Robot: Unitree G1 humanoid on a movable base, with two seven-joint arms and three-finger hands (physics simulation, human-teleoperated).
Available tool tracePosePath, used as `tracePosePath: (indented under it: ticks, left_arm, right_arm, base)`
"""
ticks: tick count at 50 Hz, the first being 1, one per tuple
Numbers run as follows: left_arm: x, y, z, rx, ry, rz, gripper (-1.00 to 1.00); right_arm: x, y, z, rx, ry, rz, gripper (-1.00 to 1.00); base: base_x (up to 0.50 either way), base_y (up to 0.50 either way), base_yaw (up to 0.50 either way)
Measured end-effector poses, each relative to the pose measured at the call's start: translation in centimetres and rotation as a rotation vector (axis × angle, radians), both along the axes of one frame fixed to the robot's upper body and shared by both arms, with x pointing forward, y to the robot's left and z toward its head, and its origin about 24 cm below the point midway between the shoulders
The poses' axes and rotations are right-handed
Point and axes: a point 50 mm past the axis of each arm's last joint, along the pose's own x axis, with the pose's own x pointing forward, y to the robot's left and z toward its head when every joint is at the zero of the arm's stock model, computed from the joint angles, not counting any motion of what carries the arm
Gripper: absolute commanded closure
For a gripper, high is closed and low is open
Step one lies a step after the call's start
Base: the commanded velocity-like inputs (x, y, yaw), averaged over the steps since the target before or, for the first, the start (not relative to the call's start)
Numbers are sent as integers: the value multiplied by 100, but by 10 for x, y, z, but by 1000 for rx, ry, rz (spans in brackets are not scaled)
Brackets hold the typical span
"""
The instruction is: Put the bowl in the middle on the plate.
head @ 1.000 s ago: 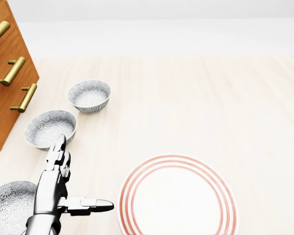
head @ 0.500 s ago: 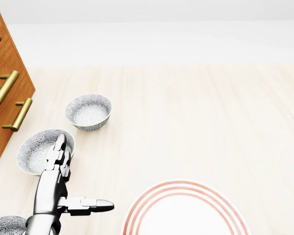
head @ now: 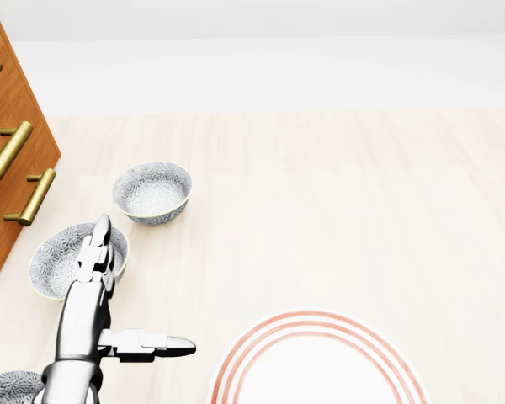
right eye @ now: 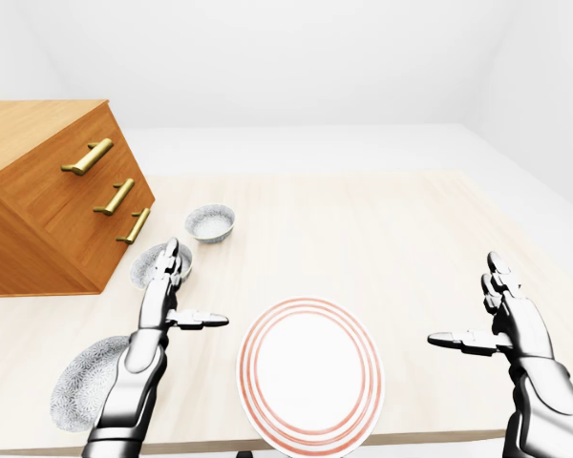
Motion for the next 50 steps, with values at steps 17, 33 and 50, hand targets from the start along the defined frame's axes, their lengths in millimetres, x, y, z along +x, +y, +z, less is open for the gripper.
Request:
tracePosePath:
  ticks: [17,33,50]
  left_arm:
    - [12,-3,44,239,-120,-37,-100]
    - [29,13,91,657,-208,-40,-100]
    - [32,22,113,1081,-224,-11,-100]
  right_arm:
    - [0,0,-1,-16,1,1,-100]
    - [-1,0,-2,-30,1,-2,-100]
    - [-1,0,-2,-47,6,-3,-100]
  base:
    - [0,0,0]
    - [0,0,0]
    - [0,0,0]
